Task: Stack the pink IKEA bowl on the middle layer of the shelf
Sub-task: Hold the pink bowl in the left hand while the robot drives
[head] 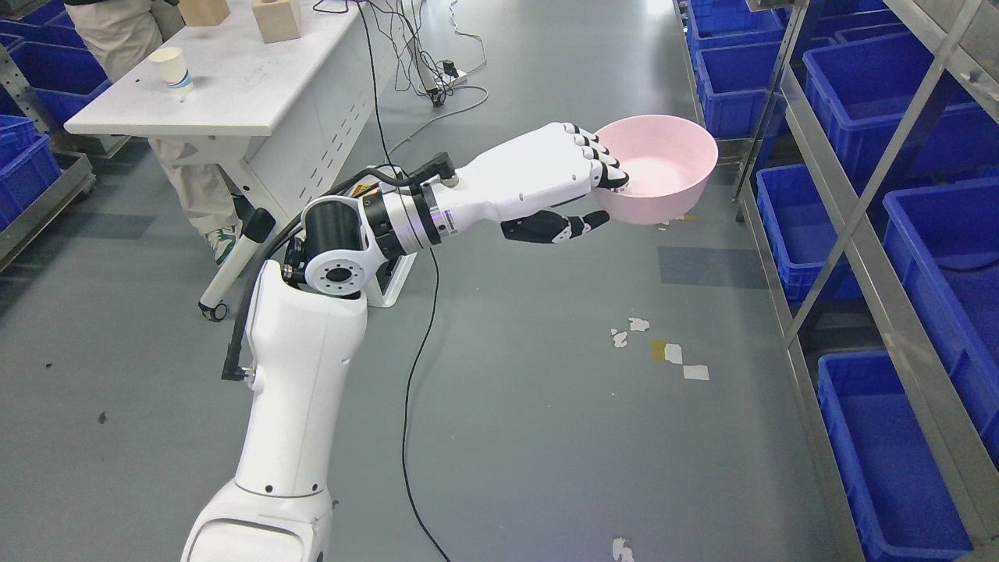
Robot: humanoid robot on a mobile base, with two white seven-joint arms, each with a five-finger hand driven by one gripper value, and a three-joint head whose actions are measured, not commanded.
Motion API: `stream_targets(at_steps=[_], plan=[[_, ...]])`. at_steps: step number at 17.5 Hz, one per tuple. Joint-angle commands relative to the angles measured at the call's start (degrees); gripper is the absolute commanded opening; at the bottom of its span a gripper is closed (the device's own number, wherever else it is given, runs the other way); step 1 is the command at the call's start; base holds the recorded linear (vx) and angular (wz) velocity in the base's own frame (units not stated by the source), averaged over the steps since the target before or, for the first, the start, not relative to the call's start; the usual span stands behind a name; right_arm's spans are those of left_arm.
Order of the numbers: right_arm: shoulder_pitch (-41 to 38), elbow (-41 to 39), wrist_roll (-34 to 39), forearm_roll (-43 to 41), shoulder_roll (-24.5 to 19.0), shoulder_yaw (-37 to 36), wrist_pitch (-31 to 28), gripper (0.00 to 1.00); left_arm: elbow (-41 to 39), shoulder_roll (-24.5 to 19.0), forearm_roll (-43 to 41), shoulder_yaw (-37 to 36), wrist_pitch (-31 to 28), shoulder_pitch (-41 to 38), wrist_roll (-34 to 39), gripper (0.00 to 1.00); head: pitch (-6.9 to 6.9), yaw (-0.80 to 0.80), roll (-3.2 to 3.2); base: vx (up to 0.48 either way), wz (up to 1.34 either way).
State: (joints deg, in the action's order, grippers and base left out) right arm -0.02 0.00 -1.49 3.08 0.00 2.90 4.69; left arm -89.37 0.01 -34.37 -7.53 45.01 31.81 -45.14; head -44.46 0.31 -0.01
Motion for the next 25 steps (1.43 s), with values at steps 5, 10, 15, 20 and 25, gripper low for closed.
stream_targets(at_steps=[5,10,15,20,25], plan=[[-1.3,-1.0,0.0,0.0,1.0,0.0,0.1,1.0,-0.2,-1.0,0.0,-0.3,0.0,-0.1,0.0,0.02,0.0,0.0,0.0,0.186,0.0],[-1.3,-1.0,0.0,0.0,1.0,0.0,0.1,1.0,-0.2,-1.0,0.0,0.0,0.0,-0.1,0.1,0.02,0.0,0.0,0.0,0.246,-0.04],[-1.3,-1.0,0.0,0.0,1.0,0.0,0.1,1.0,-0.2,-1.0,0.1,0.0,0.0,-0.2,0.1,0.02,0.0,0.0,0.0,0.264,0.02],[-1.3,-1.0,0.0,0.0,1.0,0.0,0.1,1.0,-0.2,-1.0,0.2,-0.1,0.0,-0.2,0.4,0.02,0.0,0.0,0.0,0.231,0.07],[-1.3,-1.0,0.0,0.0,1.0,0.0,0.1,1.0,-0.2,-1.0,0.2,-0.1,0.0,-0.2,0.4,0.03,0.0,0.0,0.0,0.182,0.13]])
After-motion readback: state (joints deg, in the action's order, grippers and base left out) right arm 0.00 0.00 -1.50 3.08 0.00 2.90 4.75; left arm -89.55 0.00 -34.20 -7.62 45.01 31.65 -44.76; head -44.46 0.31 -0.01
